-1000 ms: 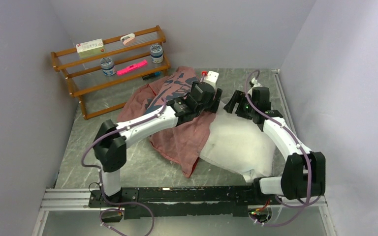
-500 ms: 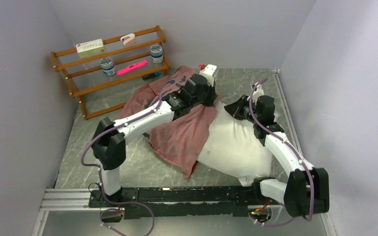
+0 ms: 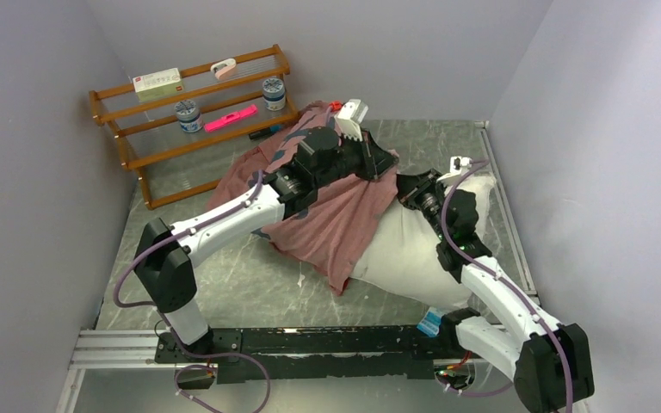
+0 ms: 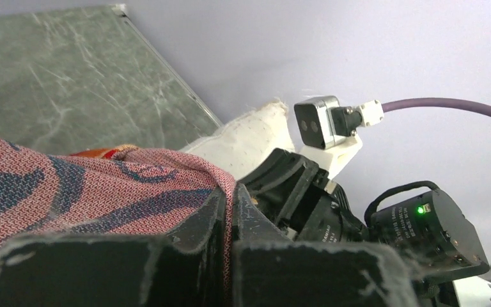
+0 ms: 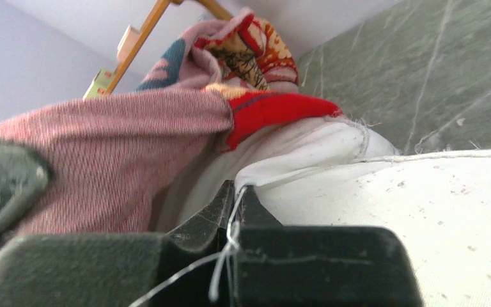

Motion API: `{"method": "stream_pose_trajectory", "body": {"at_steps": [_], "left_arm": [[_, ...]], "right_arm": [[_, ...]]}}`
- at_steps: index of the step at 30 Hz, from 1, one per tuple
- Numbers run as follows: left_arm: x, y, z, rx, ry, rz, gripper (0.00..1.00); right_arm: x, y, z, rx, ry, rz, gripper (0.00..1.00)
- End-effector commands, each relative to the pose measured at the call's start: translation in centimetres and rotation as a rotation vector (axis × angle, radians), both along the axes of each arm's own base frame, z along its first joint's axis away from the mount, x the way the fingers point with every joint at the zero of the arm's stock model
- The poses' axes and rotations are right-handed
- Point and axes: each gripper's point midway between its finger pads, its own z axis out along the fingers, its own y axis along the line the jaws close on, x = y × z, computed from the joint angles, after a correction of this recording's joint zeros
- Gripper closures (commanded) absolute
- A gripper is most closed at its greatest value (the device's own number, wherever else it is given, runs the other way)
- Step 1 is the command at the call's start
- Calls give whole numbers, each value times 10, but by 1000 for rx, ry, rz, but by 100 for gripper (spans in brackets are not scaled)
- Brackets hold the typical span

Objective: Put the pillow into the pillowcase

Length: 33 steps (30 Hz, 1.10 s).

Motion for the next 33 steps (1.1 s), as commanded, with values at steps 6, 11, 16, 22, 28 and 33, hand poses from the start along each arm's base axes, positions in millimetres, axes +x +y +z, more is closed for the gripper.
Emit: {"method": "stream_pose_trajectory", "body": {"at_steps": [6, 11, 16, 22, 28, 33], "left_arm": [[-94, -48, 53, -206, -88, -301, 95], [-112, -56, 51, -227, -75, -339, 95], [-103, -59, 28, -137, -70, -295, 90], [-66, -22, 2, 94, -98, -103, 42], [-39, 45, -30, 312, -43, 47, 27], [-33, 102, -72, 443, 51, 141, 25]], "right_arm": [[10, -35, 57, 234, -148, -281, 100], [15, -47, 44, 252, -125, -356, 100], [20, -50, 35, 231, -94, -386, 100], [15, -50, 17, 71, -3, -374, 72], [-5, -47, -1, -165, 70, -290, 35], [-18, -33, 16, -369, 18, -133, 24]]}}
